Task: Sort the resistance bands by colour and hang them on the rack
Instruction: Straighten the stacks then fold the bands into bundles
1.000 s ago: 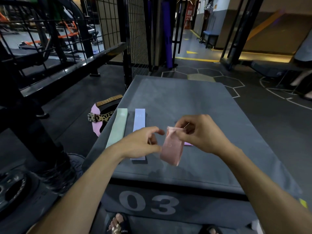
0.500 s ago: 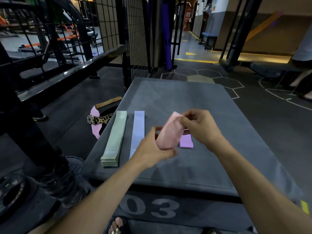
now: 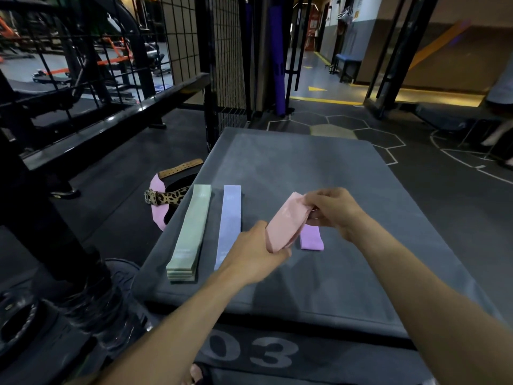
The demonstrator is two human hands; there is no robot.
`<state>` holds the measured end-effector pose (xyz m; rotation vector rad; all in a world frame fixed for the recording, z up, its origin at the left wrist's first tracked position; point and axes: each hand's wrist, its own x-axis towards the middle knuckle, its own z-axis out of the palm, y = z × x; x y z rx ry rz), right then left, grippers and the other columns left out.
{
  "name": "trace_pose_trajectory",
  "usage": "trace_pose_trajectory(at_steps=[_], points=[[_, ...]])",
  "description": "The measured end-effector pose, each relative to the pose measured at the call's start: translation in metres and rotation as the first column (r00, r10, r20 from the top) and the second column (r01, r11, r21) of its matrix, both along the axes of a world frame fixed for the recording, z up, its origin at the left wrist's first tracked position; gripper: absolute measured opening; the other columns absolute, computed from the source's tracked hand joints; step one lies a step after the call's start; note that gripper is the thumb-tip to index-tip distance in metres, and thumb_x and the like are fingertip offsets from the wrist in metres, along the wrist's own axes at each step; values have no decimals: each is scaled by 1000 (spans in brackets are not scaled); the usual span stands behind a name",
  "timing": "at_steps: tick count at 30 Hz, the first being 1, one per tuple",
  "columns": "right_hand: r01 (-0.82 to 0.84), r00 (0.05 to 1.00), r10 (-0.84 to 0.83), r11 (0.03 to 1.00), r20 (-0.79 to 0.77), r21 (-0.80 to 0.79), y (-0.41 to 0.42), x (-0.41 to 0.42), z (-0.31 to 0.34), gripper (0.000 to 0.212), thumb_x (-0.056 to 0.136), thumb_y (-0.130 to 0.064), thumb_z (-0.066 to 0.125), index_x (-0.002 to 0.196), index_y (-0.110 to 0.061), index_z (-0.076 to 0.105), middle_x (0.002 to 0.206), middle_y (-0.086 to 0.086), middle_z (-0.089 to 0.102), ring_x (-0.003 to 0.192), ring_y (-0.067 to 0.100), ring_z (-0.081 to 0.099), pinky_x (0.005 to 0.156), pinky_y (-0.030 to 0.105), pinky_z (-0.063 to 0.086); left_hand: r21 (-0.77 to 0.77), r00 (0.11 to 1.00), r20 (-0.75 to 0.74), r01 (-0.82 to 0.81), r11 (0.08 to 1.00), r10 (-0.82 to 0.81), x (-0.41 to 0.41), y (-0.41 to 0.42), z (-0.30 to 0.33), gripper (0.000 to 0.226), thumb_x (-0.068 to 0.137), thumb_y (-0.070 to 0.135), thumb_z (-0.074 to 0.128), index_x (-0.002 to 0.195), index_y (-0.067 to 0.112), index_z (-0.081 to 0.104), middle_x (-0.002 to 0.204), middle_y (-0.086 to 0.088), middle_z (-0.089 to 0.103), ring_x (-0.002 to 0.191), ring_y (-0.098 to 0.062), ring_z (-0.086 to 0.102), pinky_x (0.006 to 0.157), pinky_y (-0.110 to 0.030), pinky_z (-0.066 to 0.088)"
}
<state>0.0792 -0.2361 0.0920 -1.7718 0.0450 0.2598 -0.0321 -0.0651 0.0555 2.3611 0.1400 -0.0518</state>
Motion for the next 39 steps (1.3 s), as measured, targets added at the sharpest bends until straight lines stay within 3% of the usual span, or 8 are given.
trace_pose_trajectory(at_steps=[5, 10, 13, 16, 23, 29, 33, 39], points=[[-136, 983, 148, 985, -111, 109, 9, 30, -14, 8, 90, -13, 68, 94, -6, 70, 83, 9, 64, 75, 23, 64, 73, 34, 63, 65, 997, -42, -61, 996, 64, 17, -3, -2, 50, 80, 60, 66, 107, 21, 47, 100, 3, 61, 90, -19, 60, 69, -35, 53], [-107, 986, 118, 989, -114, 103, 39, 63, -30, 2, 88, -7, 64, 87, -8, 66, 70, 6, 58, 57, 17, 60, 54, 25, 52, 298, 993, -6, -113, 948, 120, 44, -11, -6, 63, 86, 63, 58, 123, 15, 41, 113, -6, 63, 102, -30, 62, 76, -38, 46], [-103, 994, 102, 994, -46, -31, 59, 86, -47, 7, 87, -7, 63, 81, -8, 68, 68, 9, 59, 60, 20, 57, 55, 27, 54, 449, 993, 16, -110, 887, 115, 64, -20, -11, 90, 90, 59, 51, 152, 4, 17, 123, -11, 65, 112, -34, 62, 94, -44, 39], [-132, 989, 144, 959, 31, -251, 69, 104, -68, 14, 84, -12, 64, 75, -12, 75, 77, 10, 71, 70, 19, 61, 70, 38, 58, 571, 997, -27, -49, 820, 79, 81, -24, -22, 102, 93, 59, 50, 157, 0, -4, 124, -11, 67, 117, -32, 61, 108, -49, 30], [-190, 955, 278, 841, 104, -506, 67, 118, -88, 18, 88, -18, 59, 82, -22, 75, 84, 0, 72, 77, 17, 60, 62, 21, 43, 720, 999, -45, 13, 693, 28, 95, -18, -40, 105, 90, 69, 45, 158, 5, -3, 108, -5, 71, 103, -29, 66, 100, -46, 30], [-174, 939, 316, 778, 137, -604, 69, 125, -91, 22, 91, -15, 54, 95, -17, 75, 97, 4, 75, 95, 24, 65, 72, 24, 42, 648, 999, -48, 14, 762, 23, 94, -18, -47, 95, 93, 66, 41, 158, 6, 5, 106, -6, 71, 99, -31, 66, 91, -44, 35], [-171, 923, 352, 738, 156, -653, 69, 127, -90, 21, 93, -16, 53, 97, -18, 74, 101, 6, 75, 99, 27, 65, 74, 23, 41, 678, 997, -72, 73, 731, -32, 87, -16, -45, 92, 93, 75, 31, 158, 12, 12, 108, -8, 71, 101, -32, 64, 95, -47, 34], [-193, 903, 405, 683, 145, -705, 71, 128, -90, 18, 92, -18, 51, 87, -27, 66, 104, 10, 74, 97, 30, 64, 74, 26, 43, 743, 923, 135, 147, 652, -362, 79, 11, -42, 43, 95, 52, 46, 128, 24, 50, 128, -2, 46, 112, -28, 44, 81, -39, 35]])
